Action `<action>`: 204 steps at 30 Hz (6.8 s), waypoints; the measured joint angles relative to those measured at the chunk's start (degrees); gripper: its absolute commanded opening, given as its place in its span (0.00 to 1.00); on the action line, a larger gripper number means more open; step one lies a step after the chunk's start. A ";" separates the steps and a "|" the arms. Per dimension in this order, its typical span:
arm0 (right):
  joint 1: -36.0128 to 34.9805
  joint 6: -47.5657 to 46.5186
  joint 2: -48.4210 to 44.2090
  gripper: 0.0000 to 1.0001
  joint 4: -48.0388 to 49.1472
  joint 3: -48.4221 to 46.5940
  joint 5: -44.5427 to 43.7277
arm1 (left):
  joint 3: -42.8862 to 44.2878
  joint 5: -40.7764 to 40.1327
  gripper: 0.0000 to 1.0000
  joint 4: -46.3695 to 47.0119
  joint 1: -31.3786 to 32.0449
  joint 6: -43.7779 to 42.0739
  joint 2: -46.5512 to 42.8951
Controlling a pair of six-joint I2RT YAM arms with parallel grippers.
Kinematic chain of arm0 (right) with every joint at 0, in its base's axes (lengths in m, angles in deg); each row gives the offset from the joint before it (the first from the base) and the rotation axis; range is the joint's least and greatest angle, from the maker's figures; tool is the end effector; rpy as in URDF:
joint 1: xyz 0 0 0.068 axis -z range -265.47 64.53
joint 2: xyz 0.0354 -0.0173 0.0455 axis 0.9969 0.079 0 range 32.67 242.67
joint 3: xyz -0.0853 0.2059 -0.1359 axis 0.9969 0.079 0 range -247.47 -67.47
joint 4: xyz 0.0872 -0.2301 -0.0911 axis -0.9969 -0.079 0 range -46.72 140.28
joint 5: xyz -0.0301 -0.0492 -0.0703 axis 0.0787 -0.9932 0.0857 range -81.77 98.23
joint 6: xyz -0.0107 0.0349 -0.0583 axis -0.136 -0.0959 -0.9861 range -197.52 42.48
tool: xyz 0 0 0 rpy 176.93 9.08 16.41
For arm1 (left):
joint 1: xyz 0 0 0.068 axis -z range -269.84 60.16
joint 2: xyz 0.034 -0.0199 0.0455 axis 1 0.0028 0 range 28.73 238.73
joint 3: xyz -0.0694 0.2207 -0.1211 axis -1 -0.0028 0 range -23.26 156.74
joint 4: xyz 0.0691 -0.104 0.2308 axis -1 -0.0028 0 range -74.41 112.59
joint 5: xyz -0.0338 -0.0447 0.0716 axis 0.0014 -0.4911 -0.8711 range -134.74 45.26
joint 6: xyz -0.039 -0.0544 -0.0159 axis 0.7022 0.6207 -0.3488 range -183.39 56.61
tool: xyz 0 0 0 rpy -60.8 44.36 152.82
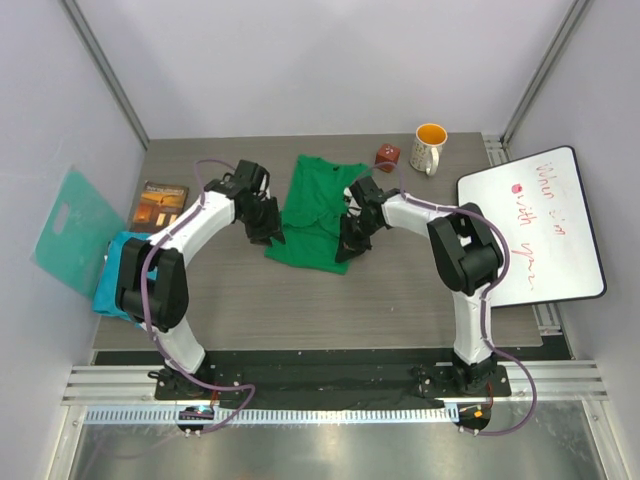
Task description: Fold and stack the t-shirts
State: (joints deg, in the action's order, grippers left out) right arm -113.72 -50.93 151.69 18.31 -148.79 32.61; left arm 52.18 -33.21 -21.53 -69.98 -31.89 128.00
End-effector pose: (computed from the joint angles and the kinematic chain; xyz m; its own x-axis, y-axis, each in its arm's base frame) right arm 0.3563 0.2176 0.1138 -0.9882 -0.0681 -0.1374 -0.1287 0.8555 0.5016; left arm 0.3330 -0.1321 0.1985 -0.9540 -0.1999 -0.2234 -0.1115 0.9285 -0.3543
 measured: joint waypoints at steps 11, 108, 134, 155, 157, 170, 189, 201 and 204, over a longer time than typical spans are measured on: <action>-0.13 -1.51 -8.39 0.15 -1.44 13.88 4.79 | 0.72 0.46 0.36 1.49 2.82 -0.85 3.32; -3.98 -7.82 19.61 0.09 -20.61 -42.05 -28.39 | -11.69 -4.59 0.00 15.91 16.57 -2.12 4.55; -3.67 -5.16 -6.60 0.01 -9.46 -16.59 -20.81 | -2.38 -5.11 0.17 6.27 17.22 -3.48 9.97; -8.59 -0.90 -8.39 0.01 -1.31 4.83 -18.67 | 4.66 -10.95 0.00 2.23 16.35 -5.70 14.10; -8.68 -0.85 -8.17 0.01 -0.57 5.01 -18.45 | 5.11 -10.99 0.00 2.21 16.22 -6.10 14.34; -10.36 -0.22 -6.34 0.01 2.69 5.27 -16.96 | 14.14 -11.08 0.00 1.68 14.36 -6.97 17.07; -10.64 0.74 -7.37 0.01 8.72 8.76 -14.88 | 18.53 -9.35 0.00 1.03 8.70 -5.92 23.37; -10.73 0.00 -7.78 0.01 10.45 9.84 -14.34 | 29.83 -14.93 0.00 -0.81 -0.04 -7.02 28.87; -10.73 -0.37 -7.93 0.01 10.80 10.14 -14.16 | 31.32 -15.80 0.00 -0.94 -0.70 -7.41 29.40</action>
State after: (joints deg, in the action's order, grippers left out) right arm -124.45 -51.30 143.75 29.11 -138.65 18.45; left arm 83.50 -49.01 -22.47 -70.68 -39.30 157.39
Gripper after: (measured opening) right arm 0.017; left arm 0.003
